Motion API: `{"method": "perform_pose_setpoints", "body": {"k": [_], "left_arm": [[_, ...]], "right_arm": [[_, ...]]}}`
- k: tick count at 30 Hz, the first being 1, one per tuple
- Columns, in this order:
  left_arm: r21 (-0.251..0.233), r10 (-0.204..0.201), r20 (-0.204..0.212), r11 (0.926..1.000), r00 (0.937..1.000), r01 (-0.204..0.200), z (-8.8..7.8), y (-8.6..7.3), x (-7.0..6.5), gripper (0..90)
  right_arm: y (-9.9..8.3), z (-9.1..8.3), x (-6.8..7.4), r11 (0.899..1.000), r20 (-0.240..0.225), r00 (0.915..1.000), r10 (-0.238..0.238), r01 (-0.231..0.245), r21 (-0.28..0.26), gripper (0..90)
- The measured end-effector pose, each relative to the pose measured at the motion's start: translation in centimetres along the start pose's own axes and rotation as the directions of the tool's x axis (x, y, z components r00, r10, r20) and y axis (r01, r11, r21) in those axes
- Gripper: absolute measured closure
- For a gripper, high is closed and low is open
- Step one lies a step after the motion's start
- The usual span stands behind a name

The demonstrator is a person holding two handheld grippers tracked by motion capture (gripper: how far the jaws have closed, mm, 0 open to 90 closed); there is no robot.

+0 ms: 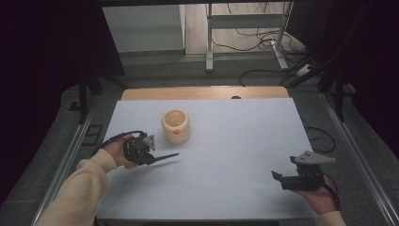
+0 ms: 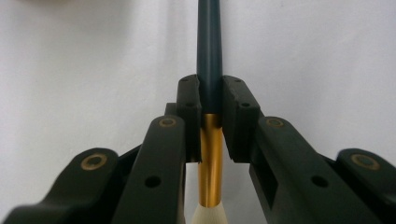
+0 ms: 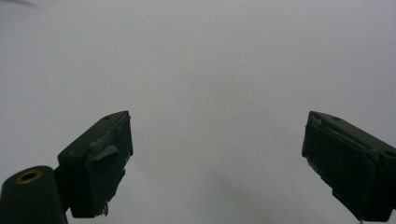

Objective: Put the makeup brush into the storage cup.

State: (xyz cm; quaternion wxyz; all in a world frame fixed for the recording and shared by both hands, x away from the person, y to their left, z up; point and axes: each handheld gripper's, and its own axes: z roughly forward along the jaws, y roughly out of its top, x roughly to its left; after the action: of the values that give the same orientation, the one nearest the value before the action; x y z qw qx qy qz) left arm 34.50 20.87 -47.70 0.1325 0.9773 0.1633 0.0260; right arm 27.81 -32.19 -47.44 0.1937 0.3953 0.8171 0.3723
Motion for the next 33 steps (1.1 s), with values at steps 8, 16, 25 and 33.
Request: {"method": "perform_pose_setpoints", "body": {"k": [8,16,25,33], "left_arm": [[0.000,0.041,-0.005,0.9992,0.9991,-0.041,-0.7,0.7,-0.8,78.9],[-0.020,0.047,-0.013,0.9987,0.9988,-0.047,-1.3,1.3,-1.3,78.9],[-0.021,0.032,-0.008,0.9993,0.9995,-0.032,-1.6,1.5,-0.7,78.8],[-0.014,0.026,0.001,0.9996,0.9997,-0.026,-1.0,2.4,-0.3,78.8]], "right_arm": [[0.1,0.0,0.0,1.000,-0.001,1.0000,-0.003,0.003,-0.002,9.0],[0.1,-0.1,0.0,1.000,0.000,1.0000,0.002,-0.002,-0.011,9.0],[0.3,-0.1,-0.1,0.998,-0.001,1.0000,-0.008,0.008,-0.058,10.2],[-0.4,-0.3,-0.4,0.999,0.000,1.0000,-0.003,0.003,-0.044,10.2]]}}
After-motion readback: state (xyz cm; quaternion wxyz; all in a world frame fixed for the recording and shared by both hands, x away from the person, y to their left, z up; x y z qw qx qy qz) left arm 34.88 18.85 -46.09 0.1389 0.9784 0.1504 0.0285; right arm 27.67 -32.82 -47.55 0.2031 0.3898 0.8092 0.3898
